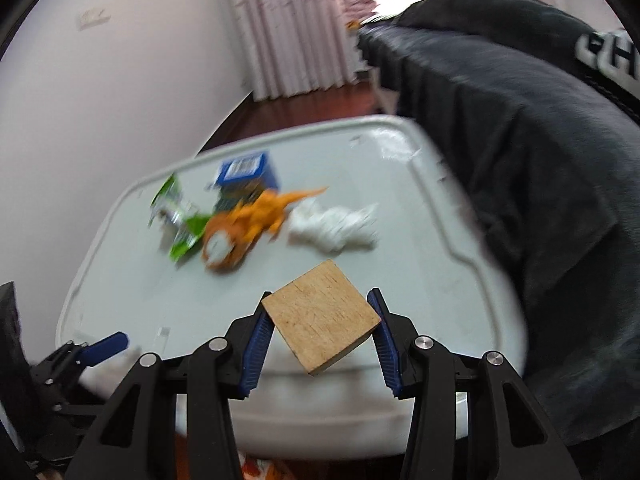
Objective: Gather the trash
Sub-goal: 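Grasp the orange sock with the left tool while the right tool holds the block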
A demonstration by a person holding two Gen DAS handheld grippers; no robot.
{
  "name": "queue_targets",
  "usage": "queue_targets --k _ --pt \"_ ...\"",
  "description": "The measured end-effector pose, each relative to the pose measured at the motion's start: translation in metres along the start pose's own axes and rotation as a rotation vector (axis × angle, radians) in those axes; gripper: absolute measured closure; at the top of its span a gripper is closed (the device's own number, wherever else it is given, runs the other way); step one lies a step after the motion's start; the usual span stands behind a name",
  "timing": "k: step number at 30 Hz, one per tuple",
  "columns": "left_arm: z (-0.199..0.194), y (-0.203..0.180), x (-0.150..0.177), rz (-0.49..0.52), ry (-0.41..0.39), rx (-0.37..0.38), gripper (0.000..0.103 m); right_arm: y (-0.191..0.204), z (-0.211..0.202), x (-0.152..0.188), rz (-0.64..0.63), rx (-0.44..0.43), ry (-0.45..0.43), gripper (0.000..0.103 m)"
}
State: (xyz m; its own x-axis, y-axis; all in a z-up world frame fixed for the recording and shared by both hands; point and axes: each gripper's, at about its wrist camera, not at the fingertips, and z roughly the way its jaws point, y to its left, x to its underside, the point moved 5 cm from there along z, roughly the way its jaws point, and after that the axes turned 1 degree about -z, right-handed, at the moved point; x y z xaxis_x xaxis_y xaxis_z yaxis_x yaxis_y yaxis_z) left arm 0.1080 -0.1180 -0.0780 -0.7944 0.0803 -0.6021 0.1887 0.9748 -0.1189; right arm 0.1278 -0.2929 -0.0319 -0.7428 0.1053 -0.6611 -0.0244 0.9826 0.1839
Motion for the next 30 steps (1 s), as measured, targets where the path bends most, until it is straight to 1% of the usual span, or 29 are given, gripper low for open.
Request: queue_targets --k 4,7,10,13,15,18,20,21,22,23,25,28,30 --pt "0.034 -0.009 -0.030 0.048 -0.006 -0.034 0.025 -0.017 -0.017 -0.011 0.063 0.007 -0.075 0.056" --pt "0.052 -0.012 -0.044 0.058 0.008 -0.045 0.025 -0.023 -0.023 -0.016 0.096 -0.010 -0.098 0.056" --pt "0.065 -0.011 -0.060 0.023 -0.002 -0.039 0.025 -0.022 -0.023 -0.017 0.094 -0.019 -0.098 0.056" --pt "0.075 -0.002 -0.073 -0.073 -0.015 -0.022 0.025 -0.019 -0.024 -0.017 0.080 -0.029 -0.100 0.056" --pt "0.083 0.003 -0.076 -0.114 -0.010 -0.023 0.025 -0.018 -0.025 -0.017 0.080 -0.034 -0.103 0.056" --pt "0.093 0.005 -0.078 -0.107 0.001 -0.050 0.025 -0.018 -0.023 -0.017 0.084 -0.038 -0.102 0.056" --pt "0.098 0.004 -0.079 -0.108 0.022 -0.040 0.025 -0.017 -0.022 -0.016 0.086 -0.043 -0.093 0.056" --pt "0.099 0.004 -0.080 -0.114 0.023 -0.033 0.032 -0.017 -0.022 -0.015 0.088 -0.047 -0.088 0.056" --pt "0.099 0.005 -0.081 -0.120 0.019 -0.020 0.046 -0.016 -0.021 -0.014 0.088 -0.050 -0.084 0.056" --pt "0.099 0.005 -0.081 -0.123 0.023 -0.003 0.053 -0.016 -0.021 -0.014 0.086 -0.051 -0.082 0.056" --pt "0.099 0.008 -0.079 -0.134 0.021 0.004 0.061 -0.014 -0.021 -0.014 0.080 -0.050 -0.082 0.056" --pt "0.092 0.007 -0.075 -0.116 0.004 0.002 0.067 -0.013 -0.021 -0.013 0.076 -0.049 -0.084 0.056" --pt "0.086 0.004 -0.070 -0.090 -0.002 0.007 0.069 -0.014 -0.019 -0.013 0.077 -0.052 -0.079 0.056"
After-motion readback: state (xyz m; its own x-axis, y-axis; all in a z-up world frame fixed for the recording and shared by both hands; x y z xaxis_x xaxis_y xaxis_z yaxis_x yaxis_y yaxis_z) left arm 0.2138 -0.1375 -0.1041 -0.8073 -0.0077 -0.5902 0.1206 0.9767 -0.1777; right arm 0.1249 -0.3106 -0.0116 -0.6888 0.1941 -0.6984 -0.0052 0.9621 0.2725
